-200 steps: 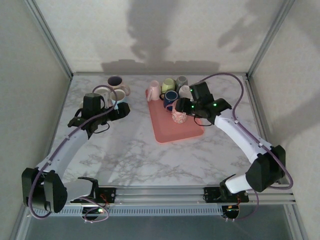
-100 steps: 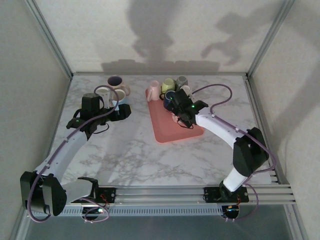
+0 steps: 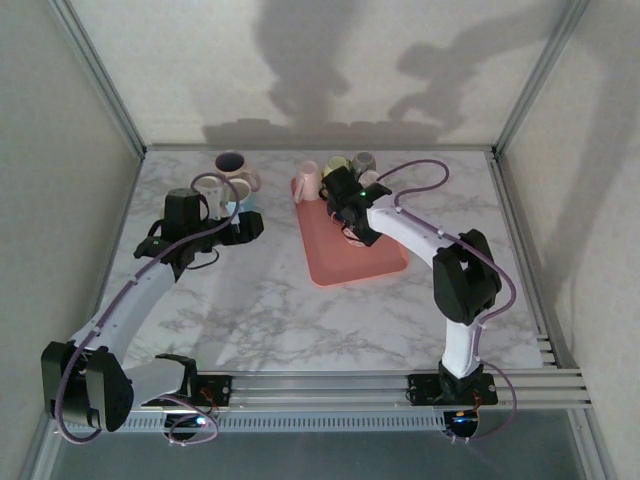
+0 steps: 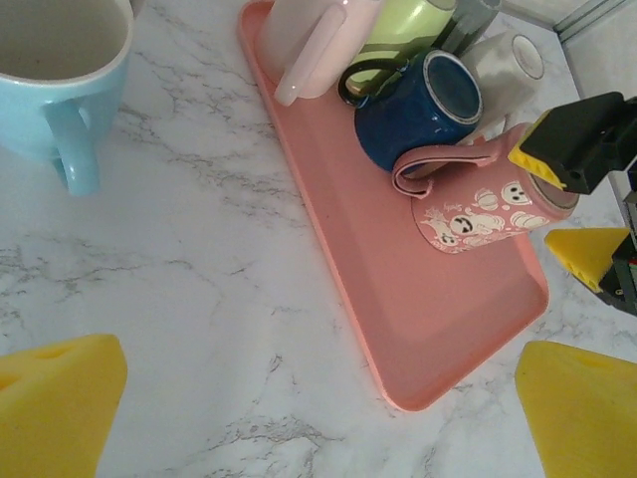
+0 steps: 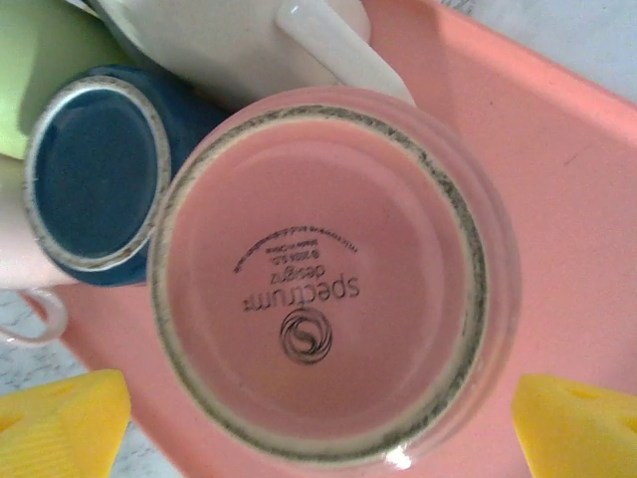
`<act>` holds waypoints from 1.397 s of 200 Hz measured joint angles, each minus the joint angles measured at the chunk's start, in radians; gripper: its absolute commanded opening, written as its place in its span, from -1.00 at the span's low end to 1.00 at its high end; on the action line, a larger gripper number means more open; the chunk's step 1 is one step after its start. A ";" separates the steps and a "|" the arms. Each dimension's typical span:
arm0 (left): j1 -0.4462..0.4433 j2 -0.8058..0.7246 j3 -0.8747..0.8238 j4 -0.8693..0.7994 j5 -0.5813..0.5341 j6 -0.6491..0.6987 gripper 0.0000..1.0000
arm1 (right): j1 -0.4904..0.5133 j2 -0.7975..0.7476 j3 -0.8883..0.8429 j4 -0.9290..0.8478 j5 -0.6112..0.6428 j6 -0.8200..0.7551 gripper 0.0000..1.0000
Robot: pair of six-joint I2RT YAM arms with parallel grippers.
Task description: Turn the mug right side up
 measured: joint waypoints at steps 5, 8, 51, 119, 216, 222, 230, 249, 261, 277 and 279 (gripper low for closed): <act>0.000 0.000 -0.003 0.000 0.000 -0.001 0.99 | -0.002 0.006 0.007 -0.008 0.005 -0.006 0.98; 0.000 0.000 -0.005 0.000 0.000 -0.001 0.99 | -0.003 0.010 0.013 -0.013 0.008 -0.007 0.98; 0.000 0.000 -0.010 0.000 -0.001 -0.004 0.99 | -0.027 0.062 0.061 -0.031 0.012 -0.090 0.92; 0.000 0.000 -0.010 0.000 -0.002 -0.004 0.99 | -0.047 0.008 -0.024 0.083 -0.049 -0.390 0.65; 0.000 0.010 -0.016 0.002 0.014 -0.012 0.99 | -0.162 -0.062 -0.071 0.066 -0.437 -1.221 0.52; 0.000 0.010 -0.016 0.002 0.014 -0.013 0.99 | -0.174 -0.062 -0.071 0.061 -0.469 -1.252 0.52; 0.000 0.010 -0.016 0.003 0.014 -0.015 0.99 | -0.191 -0.061 -0.071 0.052 -0.517 -1.303 0.53; 0.000 0.010 -0.018 0.010 0.017 -0.016 0.99 | -0.220 -0.056 -0.066 0.016 -0.605 -1.404 0.59; 0.000 0.010 -0.021 0.016 0.019 -0.016 0.99 | -0.231 -0.042 -0.048 -0.015 -0.649 -1.456 0.64; 0.000 0.010 -0.026 0.017 0.023 -0.021 0.99 | -0.233 -0.017 -0.014 -0.045 -0.680 -1.520 0.71; 0.000 0.011 -0.026 0.017 0.024 -0.021 0.99 | -0.233 -0.014 -0.011 -0.047 -0.682 -1.526 0.71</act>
